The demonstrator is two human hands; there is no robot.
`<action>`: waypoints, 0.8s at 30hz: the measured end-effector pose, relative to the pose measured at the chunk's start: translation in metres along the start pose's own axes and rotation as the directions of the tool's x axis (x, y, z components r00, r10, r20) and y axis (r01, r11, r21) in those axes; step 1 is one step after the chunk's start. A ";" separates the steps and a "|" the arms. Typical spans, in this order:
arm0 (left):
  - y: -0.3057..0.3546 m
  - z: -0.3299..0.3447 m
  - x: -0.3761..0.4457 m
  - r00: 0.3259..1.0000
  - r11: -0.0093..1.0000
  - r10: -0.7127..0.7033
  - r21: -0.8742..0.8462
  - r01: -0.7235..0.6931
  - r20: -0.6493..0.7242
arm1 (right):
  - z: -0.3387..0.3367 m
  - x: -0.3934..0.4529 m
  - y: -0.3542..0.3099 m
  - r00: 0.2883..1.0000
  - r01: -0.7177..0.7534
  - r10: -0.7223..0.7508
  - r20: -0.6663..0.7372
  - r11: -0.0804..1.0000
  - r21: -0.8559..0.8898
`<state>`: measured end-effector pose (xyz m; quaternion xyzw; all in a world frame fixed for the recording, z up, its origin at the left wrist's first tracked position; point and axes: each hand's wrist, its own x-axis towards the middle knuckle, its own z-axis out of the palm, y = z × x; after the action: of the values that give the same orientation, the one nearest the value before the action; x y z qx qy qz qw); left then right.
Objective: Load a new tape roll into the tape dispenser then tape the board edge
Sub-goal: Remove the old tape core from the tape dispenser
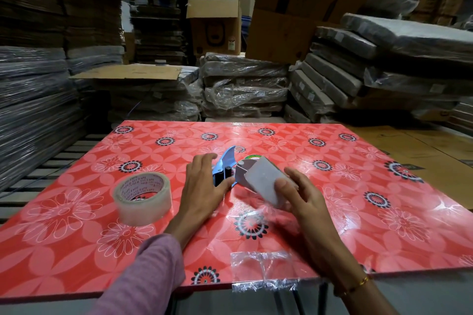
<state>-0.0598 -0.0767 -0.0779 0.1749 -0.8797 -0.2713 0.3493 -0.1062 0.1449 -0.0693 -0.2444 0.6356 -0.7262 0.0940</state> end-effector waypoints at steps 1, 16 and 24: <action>0.003 -0.002 -0.002 0.998 0.999 0.033 0.018 -0.032 -0.057 | 0.001 -0.002 0.000 0.999 -0.041 0.041 0.005 0.998 0.055; 0.047 -0.036 -0.077 0.966 0.601 -0.034 -0.767 0.226 0.258 | 0.007 -0.018 -0.004 0.986 -0.096 0.069 0.154 0.980 0.173; 0.051 -0.041 -0.082 0.922 0.576 0.019 -0.758 0.306 0.388 | 0.006 -0.026 -0.010 0.977 0.060 -0.044 0.206 0.996 -0.070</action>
<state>0.0201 -0.0102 -0.0653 0.0177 -0.6903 -0.6945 0.2021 -0.0790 0.1530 -0.0658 -0.3378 0.6431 -0.6748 0.1304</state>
